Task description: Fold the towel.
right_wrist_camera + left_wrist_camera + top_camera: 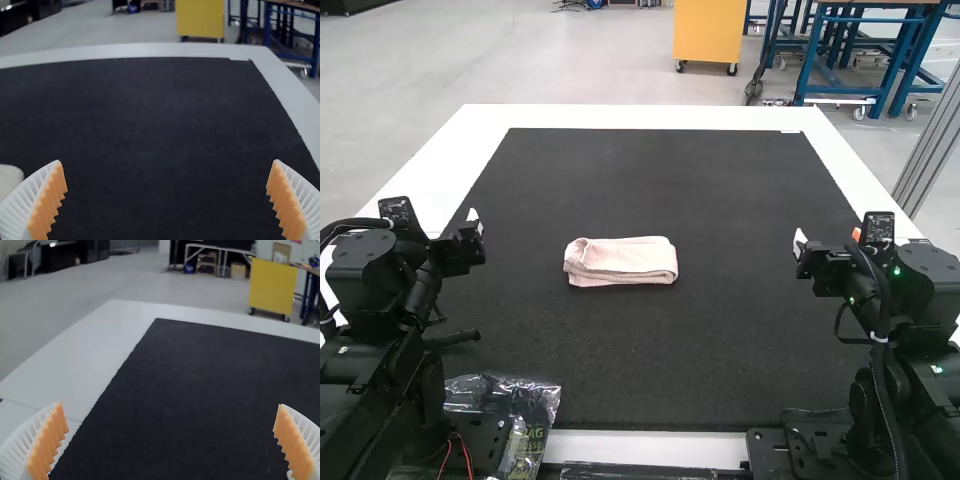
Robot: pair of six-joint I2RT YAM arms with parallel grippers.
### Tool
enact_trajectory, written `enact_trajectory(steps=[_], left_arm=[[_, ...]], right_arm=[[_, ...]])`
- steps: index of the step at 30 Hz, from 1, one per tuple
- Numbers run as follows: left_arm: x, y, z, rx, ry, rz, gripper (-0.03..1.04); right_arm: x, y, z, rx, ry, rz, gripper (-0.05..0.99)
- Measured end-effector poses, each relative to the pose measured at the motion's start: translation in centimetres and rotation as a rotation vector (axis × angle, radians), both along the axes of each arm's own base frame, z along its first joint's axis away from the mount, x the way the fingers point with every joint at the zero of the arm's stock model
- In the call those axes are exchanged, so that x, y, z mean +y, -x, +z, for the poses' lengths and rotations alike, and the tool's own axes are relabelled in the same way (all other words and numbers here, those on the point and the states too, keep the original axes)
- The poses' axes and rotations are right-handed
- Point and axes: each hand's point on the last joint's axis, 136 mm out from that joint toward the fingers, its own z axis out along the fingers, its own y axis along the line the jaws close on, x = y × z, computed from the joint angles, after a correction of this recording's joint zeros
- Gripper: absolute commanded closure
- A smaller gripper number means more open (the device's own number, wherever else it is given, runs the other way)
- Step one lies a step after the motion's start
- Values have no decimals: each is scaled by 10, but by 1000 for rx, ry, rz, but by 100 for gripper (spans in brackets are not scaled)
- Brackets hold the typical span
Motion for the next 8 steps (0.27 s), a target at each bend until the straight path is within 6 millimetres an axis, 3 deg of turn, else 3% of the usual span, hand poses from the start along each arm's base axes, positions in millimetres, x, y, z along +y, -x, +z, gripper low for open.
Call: enact_trajectory(steps=[8], left_arm=[[0, 0, 0, 0, 3, 0, 4]], right_arm=[[0, 0, 0, 0, 0, 0, 1]])
